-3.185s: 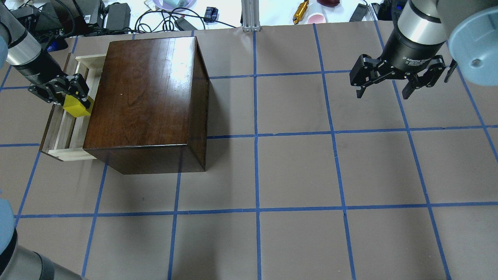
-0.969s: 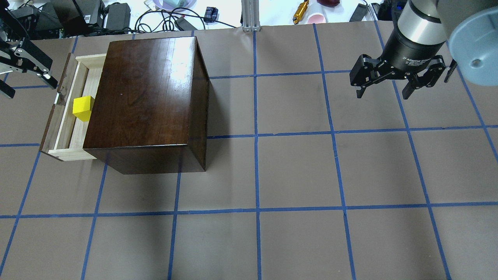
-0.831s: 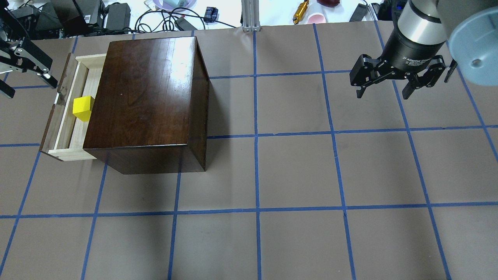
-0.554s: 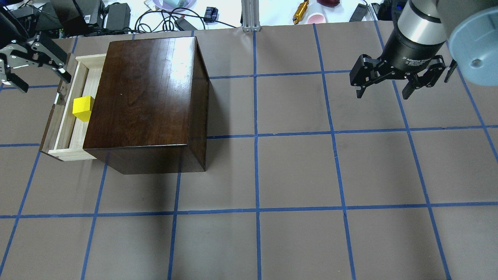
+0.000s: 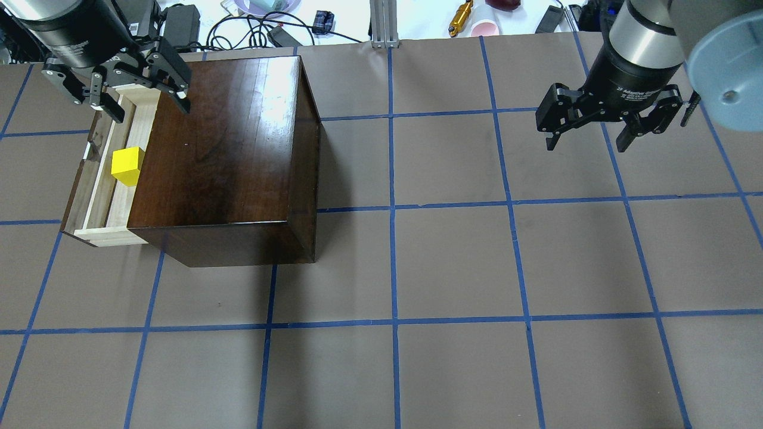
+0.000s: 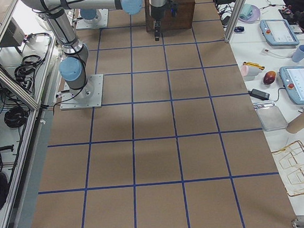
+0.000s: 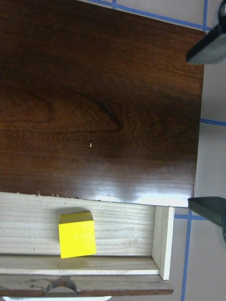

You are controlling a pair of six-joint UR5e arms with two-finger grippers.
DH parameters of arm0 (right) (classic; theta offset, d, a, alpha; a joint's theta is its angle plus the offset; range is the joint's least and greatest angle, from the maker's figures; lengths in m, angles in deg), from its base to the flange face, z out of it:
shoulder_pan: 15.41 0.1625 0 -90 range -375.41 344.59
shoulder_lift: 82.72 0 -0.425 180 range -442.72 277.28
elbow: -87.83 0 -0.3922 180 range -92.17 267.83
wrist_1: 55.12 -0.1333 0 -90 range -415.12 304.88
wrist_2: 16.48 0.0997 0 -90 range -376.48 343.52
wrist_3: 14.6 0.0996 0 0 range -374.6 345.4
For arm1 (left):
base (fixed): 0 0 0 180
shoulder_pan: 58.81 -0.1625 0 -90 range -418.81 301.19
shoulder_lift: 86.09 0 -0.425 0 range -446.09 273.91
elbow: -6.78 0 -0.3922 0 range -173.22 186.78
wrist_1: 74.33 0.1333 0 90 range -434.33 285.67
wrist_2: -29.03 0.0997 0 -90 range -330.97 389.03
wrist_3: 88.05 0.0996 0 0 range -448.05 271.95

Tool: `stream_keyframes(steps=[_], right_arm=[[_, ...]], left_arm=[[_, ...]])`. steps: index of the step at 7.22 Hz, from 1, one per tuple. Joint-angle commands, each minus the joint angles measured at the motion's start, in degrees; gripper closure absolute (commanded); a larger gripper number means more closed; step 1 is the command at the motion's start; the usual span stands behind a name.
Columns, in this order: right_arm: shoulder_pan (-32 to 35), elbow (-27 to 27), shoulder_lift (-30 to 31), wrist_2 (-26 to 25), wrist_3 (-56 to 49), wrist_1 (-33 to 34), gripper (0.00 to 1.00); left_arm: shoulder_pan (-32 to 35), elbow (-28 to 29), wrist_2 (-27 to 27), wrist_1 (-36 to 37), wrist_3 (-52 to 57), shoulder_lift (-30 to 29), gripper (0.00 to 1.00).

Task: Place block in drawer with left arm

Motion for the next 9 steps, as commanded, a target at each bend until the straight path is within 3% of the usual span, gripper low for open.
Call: stream_keyframes(steps=[1, 4, 9], right_arm=[[0.0, 0.0, 0.0, 0.0, 0.0, 0.0, 0.00], [0.0, 0.0, 0.0, 0.0, 0.0, 0.0, 0.00], [0.0, 0.0, 0.0, 0.0, 0.0, 0.0, 0.00]], left_arm=[[3.8, -0.4, 6.1, 1.2, -0.6, -0.3, 0.00], [3.9, -0.5, 2.5, 3.0, -0.7, -0.4, 0.00], [3.7, -0.4, 2.3, 3.1, -3.7, -0.7, 0.00]])
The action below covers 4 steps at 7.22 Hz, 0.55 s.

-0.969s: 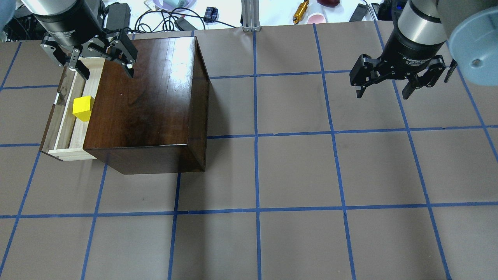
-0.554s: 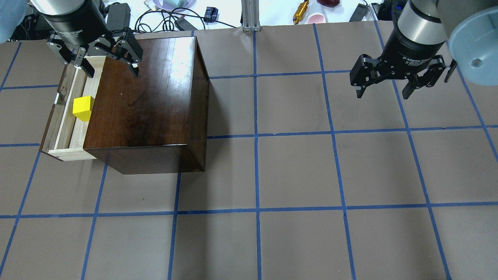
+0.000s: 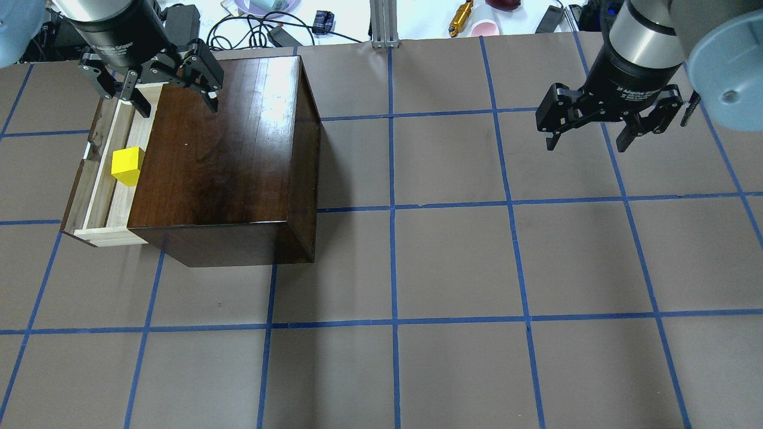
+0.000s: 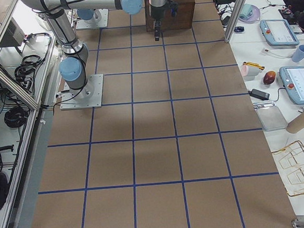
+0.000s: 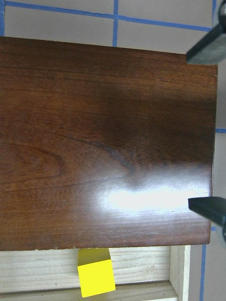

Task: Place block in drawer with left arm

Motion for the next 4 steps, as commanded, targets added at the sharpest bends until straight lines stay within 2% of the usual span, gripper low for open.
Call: stream_keyframes(steps=[1, 4], right_arm=[[0.0, 0.0, 0.0, -0.1, 0.0, 0.0, 0.00], [0.0, 0.0, 0.0, 0.0, 0.0, 0.0, 0.00]], left_arm=[[0.0, -0.1, -0.1, 0.0, 0.0, 0.0, 0.00], [-0.2, -0.1, 0.1, 0.0, 0.0, 0.2, 0.00]])
